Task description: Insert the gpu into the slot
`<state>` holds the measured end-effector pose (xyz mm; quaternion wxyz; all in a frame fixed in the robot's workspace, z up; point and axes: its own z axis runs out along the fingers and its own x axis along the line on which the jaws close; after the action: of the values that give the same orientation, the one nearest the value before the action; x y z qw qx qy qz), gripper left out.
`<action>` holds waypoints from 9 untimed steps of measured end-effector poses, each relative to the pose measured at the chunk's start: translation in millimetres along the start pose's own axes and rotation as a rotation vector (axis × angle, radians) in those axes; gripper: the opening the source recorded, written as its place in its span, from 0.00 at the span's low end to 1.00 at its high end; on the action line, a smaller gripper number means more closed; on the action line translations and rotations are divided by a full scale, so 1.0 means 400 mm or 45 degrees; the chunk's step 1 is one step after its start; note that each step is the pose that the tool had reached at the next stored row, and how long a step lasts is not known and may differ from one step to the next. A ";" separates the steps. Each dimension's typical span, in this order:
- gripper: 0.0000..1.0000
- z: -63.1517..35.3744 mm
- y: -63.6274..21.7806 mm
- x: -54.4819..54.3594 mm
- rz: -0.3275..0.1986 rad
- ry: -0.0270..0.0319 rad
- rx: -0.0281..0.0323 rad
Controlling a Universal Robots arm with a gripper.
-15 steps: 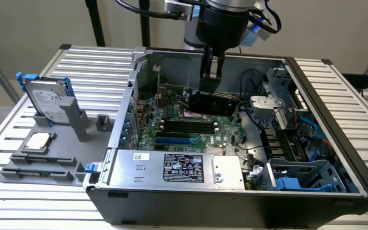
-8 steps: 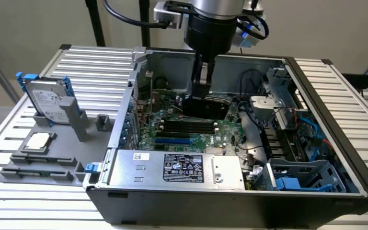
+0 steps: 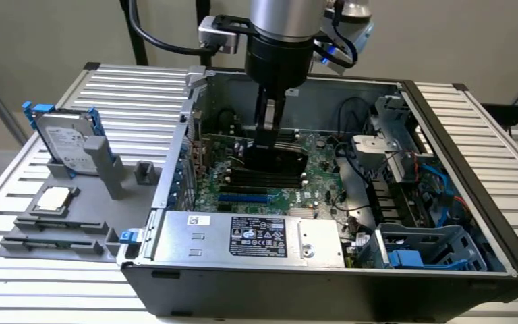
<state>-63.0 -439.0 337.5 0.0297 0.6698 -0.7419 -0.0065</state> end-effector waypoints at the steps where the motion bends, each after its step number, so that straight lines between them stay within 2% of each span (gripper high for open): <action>1: 0.26 0.005 0.002 0.002 -0.003 -0.0005 0.0002; 9: 0.26 0.042 0.005 0.020 -0.026 -0.0071 0.0004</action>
<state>-66.6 -447.1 321.1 0.0275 0.6774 -0.7350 -0.0086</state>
